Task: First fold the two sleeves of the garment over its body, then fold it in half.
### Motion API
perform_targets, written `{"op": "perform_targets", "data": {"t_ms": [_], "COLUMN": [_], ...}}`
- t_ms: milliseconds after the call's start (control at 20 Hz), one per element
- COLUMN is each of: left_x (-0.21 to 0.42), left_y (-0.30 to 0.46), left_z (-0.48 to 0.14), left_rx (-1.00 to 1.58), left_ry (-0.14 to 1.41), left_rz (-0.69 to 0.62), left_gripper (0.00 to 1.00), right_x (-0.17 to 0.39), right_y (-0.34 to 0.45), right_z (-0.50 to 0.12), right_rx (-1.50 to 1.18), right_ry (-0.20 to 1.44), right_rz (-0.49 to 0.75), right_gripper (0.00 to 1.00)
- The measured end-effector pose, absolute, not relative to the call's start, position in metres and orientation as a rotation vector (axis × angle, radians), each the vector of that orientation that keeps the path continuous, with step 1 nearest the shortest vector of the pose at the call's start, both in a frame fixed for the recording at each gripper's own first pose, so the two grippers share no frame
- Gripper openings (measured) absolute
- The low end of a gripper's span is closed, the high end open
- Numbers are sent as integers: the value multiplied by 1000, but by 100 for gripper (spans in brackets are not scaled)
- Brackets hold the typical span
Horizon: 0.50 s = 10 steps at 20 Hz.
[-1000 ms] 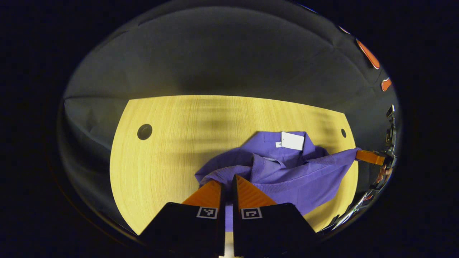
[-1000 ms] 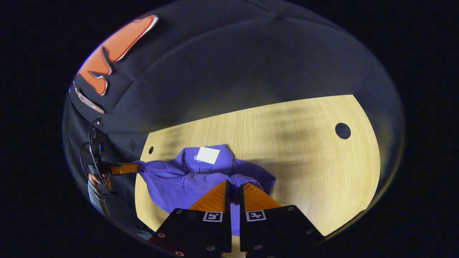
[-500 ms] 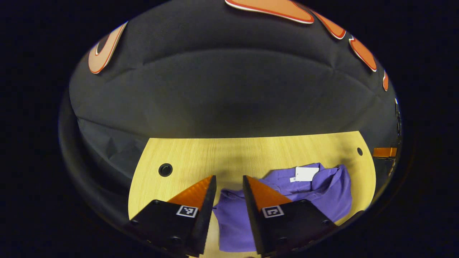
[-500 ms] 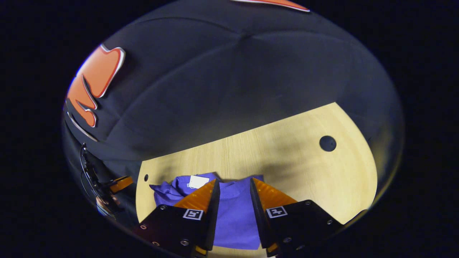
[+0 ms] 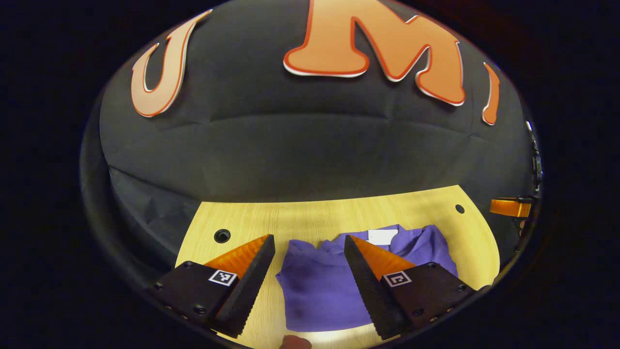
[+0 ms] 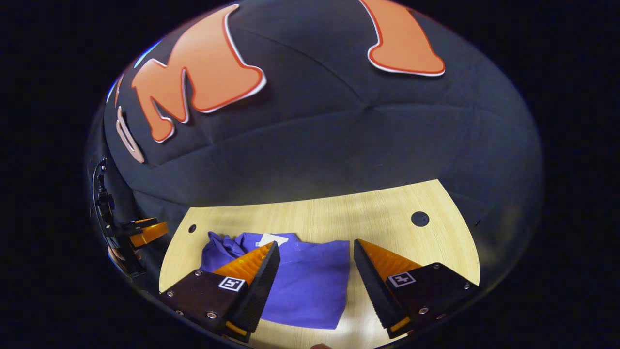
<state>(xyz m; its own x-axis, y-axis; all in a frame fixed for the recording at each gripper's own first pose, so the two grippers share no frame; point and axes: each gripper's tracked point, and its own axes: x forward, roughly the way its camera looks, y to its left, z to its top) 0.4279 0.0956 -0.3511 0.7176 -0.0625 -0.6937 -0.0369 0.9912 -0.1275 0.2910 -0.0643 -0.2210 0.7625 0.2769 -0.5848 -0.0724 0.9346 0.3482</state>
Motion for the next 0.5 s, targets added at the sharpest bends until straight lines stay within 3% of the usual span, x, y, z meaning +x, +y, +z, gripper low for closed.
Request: {"op": "perform_targets", "data": {"t_ms": [500], "left_x": [361], "left_y": [78], "left_z": [-252], "left_rx": [-228], "left_ry": [502], "left_rz": [42], "left_gripper": [98], "right_x": [227], "right_y": [-54], "right_z": [-129], "right_rx": [144], "right_ry": [369], "right_rz": [170], "right_gripper": [95]}}
